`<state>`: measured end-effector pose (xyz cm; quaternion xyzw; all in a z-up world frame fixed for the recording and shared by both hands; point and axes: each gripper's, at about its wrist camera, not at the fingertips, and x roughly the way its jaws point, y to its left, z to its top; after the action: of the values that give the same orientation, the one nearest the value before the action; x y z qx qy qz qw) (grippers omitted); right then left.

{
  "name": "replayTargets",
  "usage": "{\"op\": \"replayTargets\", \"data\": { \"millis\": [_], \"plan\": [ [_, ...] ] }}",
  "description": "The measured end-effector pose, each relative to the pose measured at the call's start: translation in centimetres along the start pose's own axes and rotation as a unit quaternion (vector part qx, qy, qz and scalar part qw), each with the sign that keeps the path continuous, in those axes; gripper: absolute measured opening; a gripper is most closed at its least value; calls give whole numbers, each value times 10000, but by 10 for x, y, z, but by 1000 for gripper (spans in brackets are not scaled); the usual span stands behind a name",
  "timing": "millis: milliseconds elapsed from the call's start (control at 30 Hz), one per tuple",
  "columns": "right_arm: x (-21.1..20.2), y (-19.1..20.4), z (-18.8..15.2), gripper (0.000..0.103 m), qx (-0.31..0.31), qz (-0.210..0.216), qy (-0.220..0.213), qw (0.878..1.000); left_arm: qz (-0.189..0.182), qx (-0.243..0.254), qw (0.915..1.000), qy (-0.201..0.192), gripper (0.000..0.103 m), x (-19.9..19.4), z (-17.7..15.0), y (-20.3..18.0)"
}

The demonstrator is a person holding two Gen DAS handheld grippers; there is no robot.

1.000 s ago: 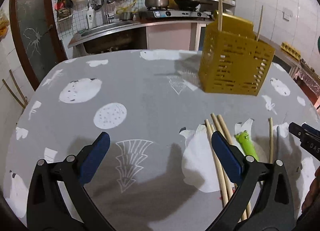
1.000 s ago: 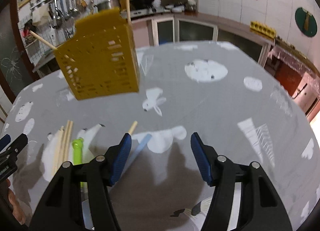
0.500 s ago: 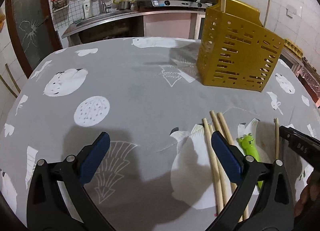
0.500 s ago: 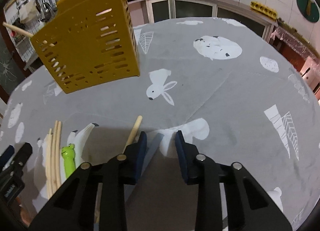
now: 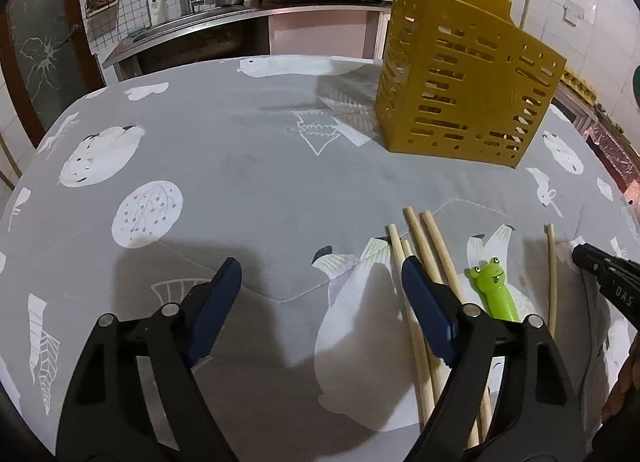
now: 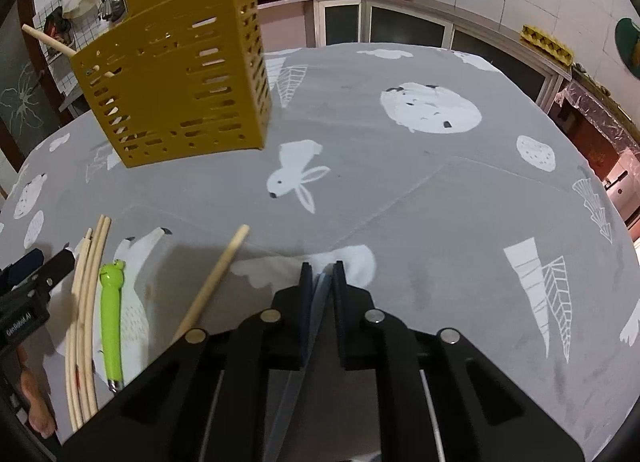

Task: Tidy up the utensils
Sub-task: 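Grasp the blue spoon with the right gripper while the left gripper grasps a chopstick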

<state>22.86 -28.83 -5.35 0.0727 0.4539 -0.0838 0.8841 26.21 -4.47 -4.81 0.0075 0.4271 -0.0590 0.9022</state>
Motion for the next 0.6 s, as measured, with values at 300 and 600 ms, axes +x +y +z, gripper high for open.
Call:
{"op": "replayTargets", "data": {
  "millis": [300, 600],
  "plan": [
    [1, 0, -4, 11, -96, -32, -117, 9999, 121, 257, 9996, 7, 80, -2, -6, -12],
    [2, 0, -4, 11, -67, -27, -147, 9999, 170, 305, 9993, 112, 76, -1, -9, -17]
  ]
}}
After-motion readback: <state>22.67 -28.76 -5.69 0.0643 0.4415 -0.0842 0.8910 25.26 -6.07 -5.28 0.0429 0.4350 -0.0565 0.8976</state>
